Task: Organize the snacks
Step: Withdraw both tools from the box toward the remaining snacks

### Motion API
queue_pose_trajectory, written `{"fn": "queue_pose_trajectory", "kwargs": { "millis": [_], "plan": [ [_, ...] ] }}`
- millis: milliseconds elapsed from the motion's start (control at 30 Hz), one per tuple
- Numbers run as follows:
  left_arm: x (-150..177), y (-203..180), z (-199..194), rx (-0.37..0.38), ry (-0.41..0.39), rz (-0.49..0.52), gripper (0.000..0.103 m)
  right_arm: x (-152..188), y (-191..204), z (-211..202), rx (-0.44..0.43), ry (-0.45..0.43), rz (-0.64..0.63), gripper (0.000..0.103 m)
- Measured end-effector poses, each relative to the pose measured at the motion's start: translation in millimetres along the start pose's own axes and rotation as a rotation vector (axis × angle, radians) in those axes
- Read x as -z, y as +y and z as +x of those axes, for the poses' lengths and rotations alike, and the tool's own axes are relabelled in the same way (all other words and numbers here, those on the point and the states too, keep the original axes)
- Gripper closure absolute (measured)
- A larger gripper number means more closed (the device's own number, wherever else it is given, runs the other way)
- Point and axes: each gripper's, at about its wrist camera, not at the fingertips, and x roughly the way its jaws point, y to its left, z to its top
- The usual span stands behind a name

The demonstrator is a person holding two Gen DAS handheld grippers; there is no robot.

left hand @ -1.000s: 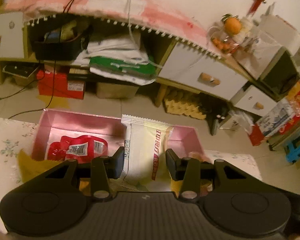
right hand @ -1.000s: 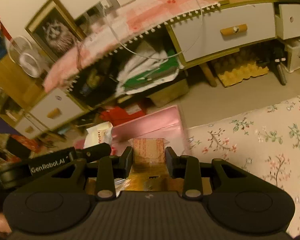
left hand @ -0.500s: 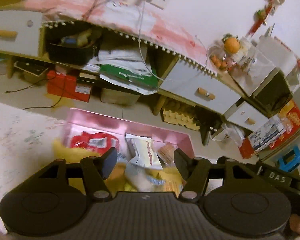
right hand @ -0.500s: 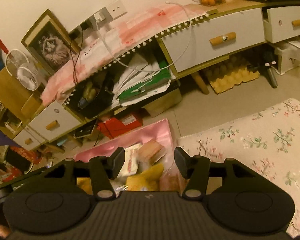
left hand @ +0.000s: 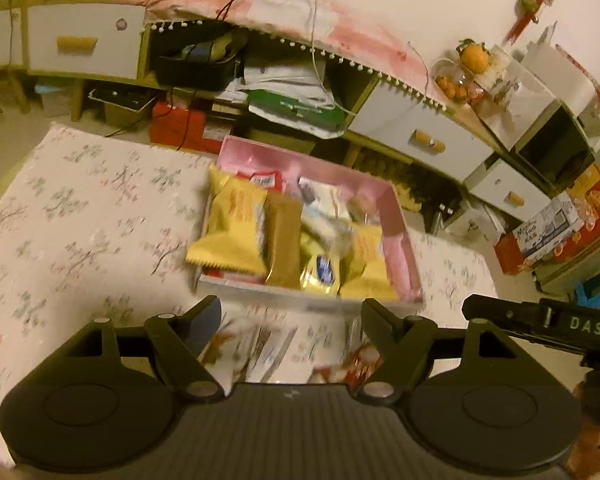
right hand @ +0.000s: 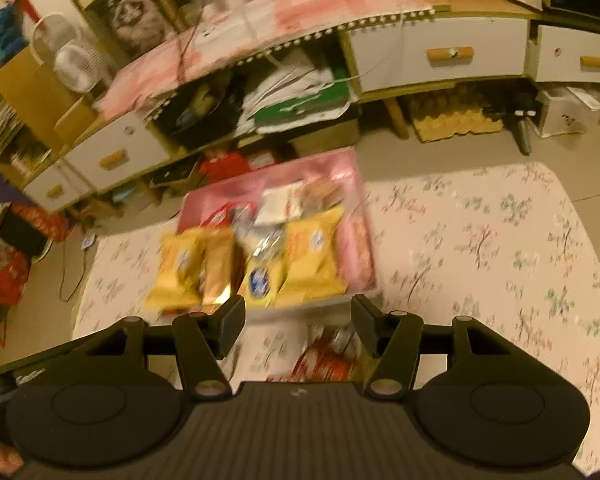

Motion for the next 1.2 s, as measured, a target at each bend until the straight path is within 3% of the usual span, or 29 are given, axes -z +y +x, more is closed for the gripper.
{"fn": "queue_pose_trajectory", "kwargs": {
  "millis": [200, 467, 767, 867, 967, 1200],
  "plan": [
    [26, -7, -2, -0.035, 0.018, 0.087, 0.017, 26, 3, -1, -0.049, 0.046, 0.002, 0.045],
    [47, -18, 5, -0.139, -0.003, 0.252, 0.016, 51, 6, -4, -0.069, 0.105, -0.021, 0.039],
    [55, -23, 9, -0.193, -0.017, 0.297, 0.016, 64, -4, -5, -0.049, 0.121, -0.027, 0.029],
    [56, -23, 10, -0.201, -0.016, 0.307, 0.016, 63, -7, -6, -0.044, 0.110, -0.018, 0.028],
    [57, -23, 14, -0.207, -0.016, 0.317, 0.016, 64, -9, -7, -0.029, 0.101, -0.010, 0.019],
    [55, -24, 29, -0.203, -0.004, 0.313, 0.015, 64, -7, -5, -0.016, 0.100, -0.003, 0.015]
  ]
}}
